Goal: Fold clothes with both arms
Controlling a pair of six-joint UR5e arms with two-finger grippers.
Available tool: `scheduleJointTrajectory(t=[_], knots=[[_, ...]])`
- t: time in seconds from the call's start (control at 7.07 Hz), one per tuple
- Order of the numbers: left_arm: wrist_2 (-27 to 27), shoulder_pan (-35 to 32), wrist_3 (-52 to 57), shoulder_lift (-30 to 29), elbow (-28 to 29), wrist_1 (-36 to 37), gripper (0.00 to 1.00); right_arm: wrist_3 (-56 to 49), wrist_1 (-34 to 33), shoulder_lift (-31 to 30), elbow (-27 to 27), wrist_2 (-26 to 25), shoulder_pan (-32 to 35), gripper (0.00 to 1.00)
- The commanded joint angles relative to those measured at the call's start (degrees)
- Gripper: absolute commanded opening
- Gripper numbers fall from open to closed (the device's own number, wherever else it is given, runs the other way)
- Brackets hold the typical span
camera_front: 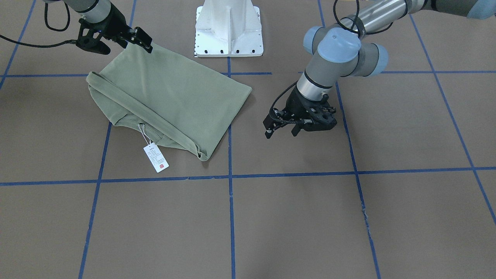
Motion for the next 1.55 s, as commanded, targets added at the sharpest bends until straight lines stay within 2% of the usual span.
scheduleJointTrajectory(t=[0.0, 0.14, 0.28, 0.71, 0.85, 0.99, 1.13, 1.27, 1.41], knots=[[2.5, 11.6, -15.4, 0.4, -2.6, 0.0, 1.00, -3.6, 0.0, 4.2, -1.5, 0.2, 9.0, 1.00], [5.8, 15.7, -17.5, 0.3, -2.6, 0.0, 1.00, -3.6, 0.0, 5.2, -3.3, -0.2, 10.5, 1.00], [6.6, 18.1, -17.8, 0.4, -2.5, 0.2, 0.99, -3.5, 0.0, 5.8, -4.1, -0.4, 10.7, 1.00], [6.8, 17.9, -17.7, 0.4, -1.7, 0.7, 0.93, -3.4, 0.0, 6.0, -4.0, -0.5, 10.7, 1.00], [6.8, 17.8, -17.7, 0.3, -1.6, 0.7, 0.82, -3.4, 0.0, 6.0, -4.0, -0.5, 10.7, 1.00], [6.8, 17.6, -17.7, 0.3, -1.6, 0.7, 0.59, -3.4, 0.0, 6.0, -4.0, -0.5, 10.7, 1.00], [6.8, 17.6, -17.3, 0.4, -1.6, 0.7, 0.21, -3.4, 0.0, 6.0, -4.1, -0.5, 10.8, 1.00], [6.8, 17.6, -17.1, 0.5, -1.6, 0.7, 0.00, -3.4, 0.0, 6.0, -4.1, -0.5, 10.8, 1.00], [6.7, 16.6, -16.9, 0.5, -1.8, 0.7, 0.00, -3.5, 0.0, 6.0, -4.1, -0.6, 10.8, 1.00]])
